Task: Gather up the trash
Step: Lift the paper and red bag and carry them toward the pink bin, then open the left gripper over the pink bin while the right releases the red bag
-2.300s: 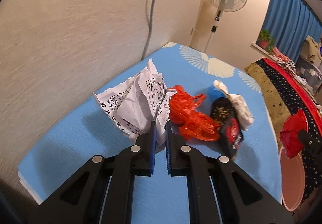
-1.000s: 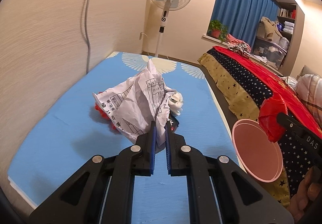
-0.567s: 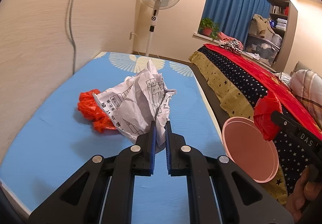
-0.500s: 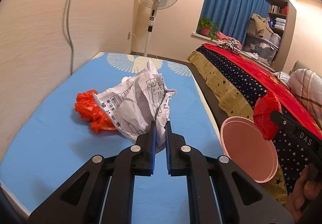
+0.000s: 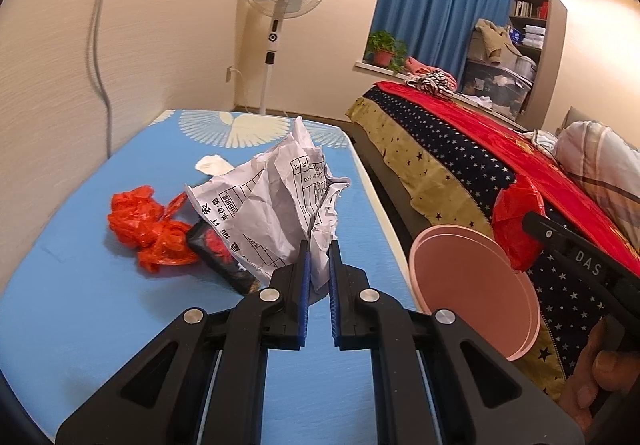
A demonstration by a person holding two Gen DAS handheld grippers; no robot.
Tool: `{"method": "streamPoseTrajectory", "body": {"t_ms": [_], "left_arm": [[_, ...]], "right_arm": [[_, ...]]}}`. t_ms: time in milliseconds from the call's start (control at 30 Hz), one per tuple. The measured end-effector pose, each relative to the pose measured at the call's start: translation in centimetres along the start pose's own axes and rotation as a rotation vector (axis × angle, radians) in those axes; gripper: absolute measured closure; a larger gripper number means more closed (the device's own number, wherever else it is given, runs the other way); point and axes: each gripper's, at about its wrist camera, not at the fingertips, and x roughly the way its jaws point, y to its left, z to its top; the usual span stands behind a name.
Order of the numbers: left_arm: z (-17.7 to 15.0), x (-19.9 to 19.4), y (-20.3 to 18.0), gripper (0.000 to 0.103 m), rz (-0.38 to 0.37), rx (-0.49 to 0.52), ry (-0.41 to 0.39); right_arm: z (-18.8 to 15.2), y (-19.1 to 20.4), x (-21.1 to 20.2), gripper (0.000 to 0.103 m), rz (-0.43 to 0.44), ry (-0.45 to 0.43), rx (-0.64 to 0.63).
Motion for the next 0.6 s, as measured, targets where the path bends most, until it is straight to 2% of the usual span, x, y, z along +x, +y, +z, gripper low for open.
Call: {"method": "streamPoseTrajectory", "body": {"t_ms": [600], "left_arm": [[-0.3, 2.3, -4.1, 0.095, -0.096, 0.039, 0.009]], "right_arm": [[0.6, -3.0, 0.0, 0.077, -0.104, -0.019, 0.022]]}}
